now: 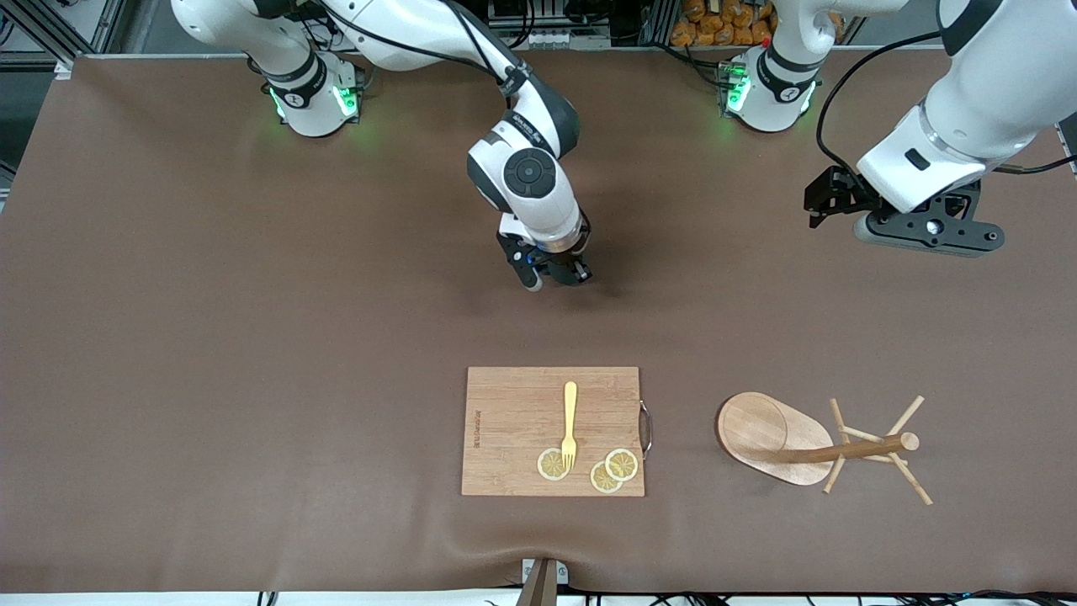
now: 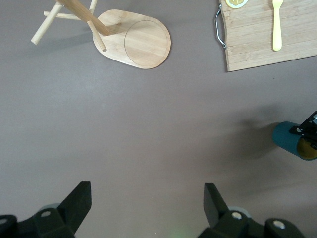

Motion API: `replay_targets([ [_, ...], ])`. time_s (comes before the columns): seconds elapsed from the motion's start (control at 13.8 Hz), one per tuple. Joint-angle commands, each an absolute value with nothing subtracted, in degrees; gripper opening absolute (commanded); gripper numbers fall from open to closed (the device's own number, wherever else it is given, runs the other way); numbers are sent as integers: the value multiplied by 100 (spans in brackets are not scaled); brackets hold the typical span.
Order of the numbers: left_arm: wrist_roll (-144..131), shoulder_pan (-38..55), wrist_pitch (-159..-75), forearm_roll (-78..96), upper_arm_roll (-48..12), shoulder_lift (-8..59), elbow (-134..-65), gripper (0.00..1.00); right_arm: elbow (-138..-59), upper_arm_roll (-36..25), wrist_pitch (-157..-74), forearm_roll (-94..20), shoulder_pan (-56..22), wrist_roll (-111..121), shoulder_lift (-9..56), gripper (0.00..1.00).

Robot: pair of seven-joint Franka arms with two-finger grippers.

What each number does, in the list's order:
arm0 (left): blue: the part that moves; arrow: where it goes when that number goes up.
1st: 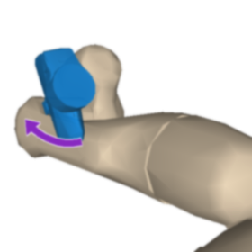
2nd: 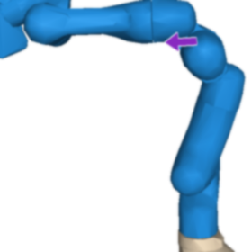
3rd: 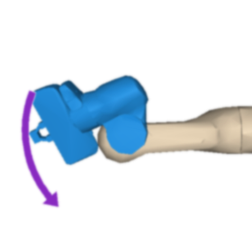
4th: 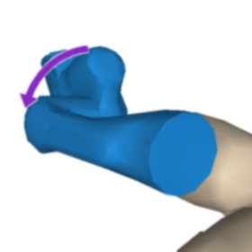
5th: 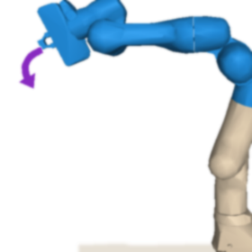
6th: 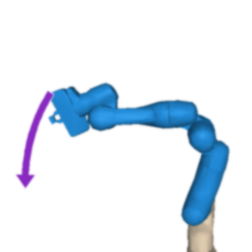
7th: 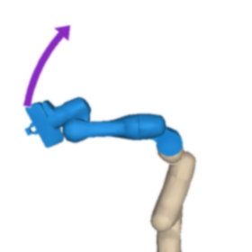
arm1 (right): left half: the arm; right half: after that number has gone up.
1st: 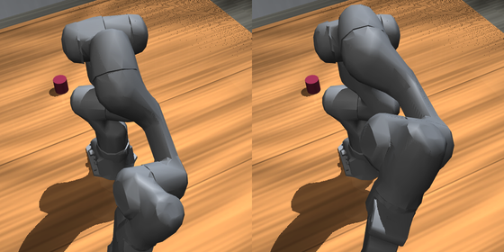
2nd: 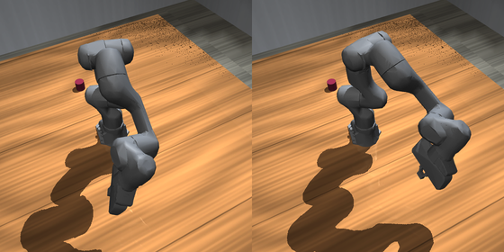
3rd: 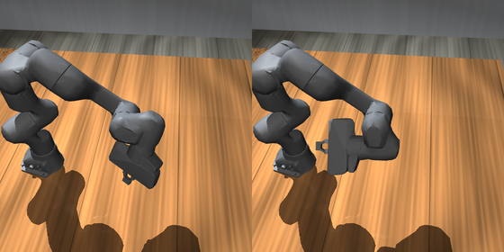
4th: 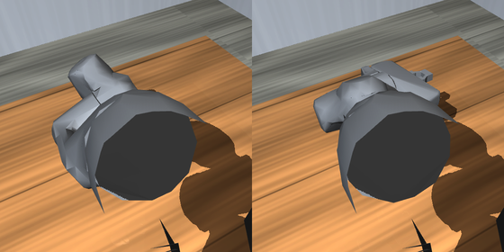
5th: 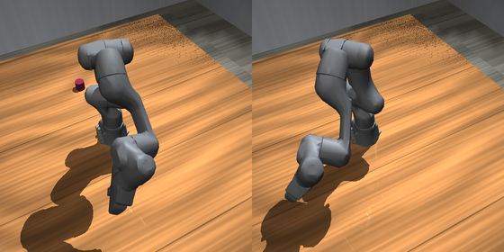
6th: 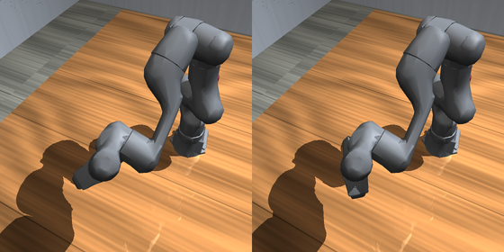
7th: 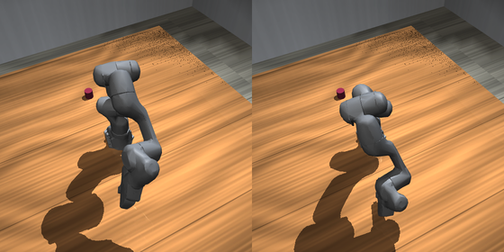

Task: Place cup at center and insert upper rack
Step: 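Carry the teal mug with the right gripper toward the table middle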

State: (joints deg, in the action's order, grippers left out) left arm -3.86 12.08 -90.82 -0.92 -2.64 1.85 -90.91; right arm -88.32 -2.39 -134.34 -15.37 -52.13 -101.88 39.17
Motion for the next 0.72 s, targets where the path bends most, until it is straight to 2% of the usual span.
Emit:
replay_targets([
  [0.0,-492,1204,-9132,-123,-273,185,-9097,100,-8666,-308,-13386,-1415,-5344,-10389,4078,0],
  [0.43,-518,1283,-9132,-106,-281,263,-9088,100,-8649,-308,-13412,-1433,-5317,-10389,4140,0],
  [0.51,-553,1292,-9132,-105,-281,255,-9097,100,-8657,-308,-13412,-1433,-5291,-10389,4140,36],
  [0.58,-580,1292,-9132,-105,-281,264,-9088,100,-8631,-308,-13403,-1433,-5274,-10380,4140,58],
  [0.65,-580,1292,-9149,-105,-281,272,-9088,100,-8631,-308,-13395,-1424,-5273,-10380,4140,61],
])
